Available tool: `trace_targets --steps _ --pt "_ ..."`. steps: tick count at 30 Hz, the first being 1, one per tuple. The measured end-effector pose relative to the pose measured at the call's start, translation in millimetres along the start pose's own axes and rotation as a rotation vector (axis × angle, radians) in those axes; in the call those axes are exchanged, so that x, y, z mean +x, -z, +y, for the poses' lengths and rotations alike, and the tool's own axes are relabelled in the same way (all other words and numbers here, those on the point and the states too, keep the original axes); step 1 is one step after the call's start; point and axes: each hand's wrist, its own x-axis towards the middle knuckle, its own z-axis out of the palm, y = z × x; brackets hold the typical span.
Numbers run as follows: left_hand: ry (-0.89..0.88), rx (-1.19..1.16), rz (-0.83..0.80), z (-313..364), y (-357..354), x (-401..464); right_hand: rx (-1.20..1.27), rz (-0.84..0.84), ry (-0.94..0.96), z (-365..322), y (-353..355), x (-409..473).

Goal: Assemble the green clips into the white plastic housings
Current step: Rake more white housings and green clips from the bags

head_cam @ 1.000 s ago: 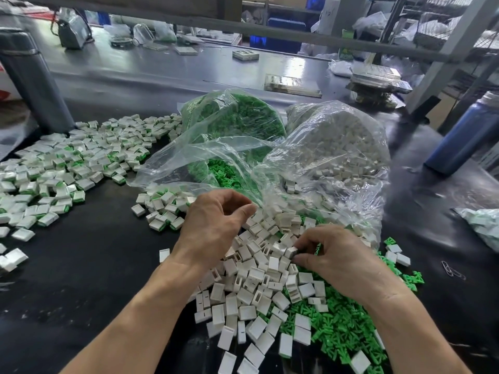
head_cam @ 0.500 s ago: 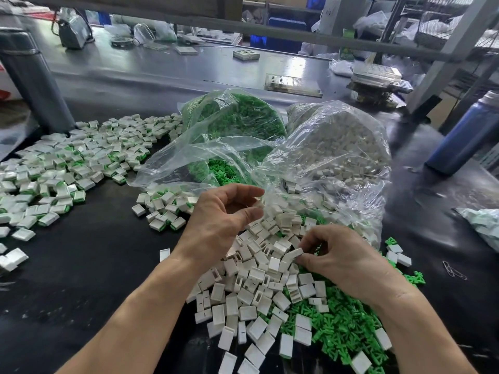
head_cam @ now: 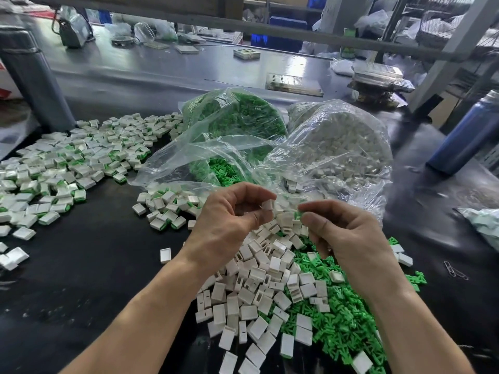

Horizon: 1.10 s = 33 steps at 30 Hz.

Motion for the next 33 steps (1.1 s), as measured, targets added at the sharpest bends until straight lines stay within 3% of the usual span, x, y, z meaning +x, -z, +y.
trace_targets --steps 5,20,33 --pt "-0.006 0.019 -0.024 -2.6 -8.1 -2.3 0.166 -0.013 0.010 -1.0 -15.7 -1.2" --pt "-0.038 -0.027 -0.027 -0.8 -13.6 -3.9 0.076 0.038 0.098 -5.7 -23.9 -7.7" --pt "-0.039 -0.034 -0.037 -0.3 -16.8 -5.0 0.233 0.120 0.072 -8.6 -26.1 -7.6"
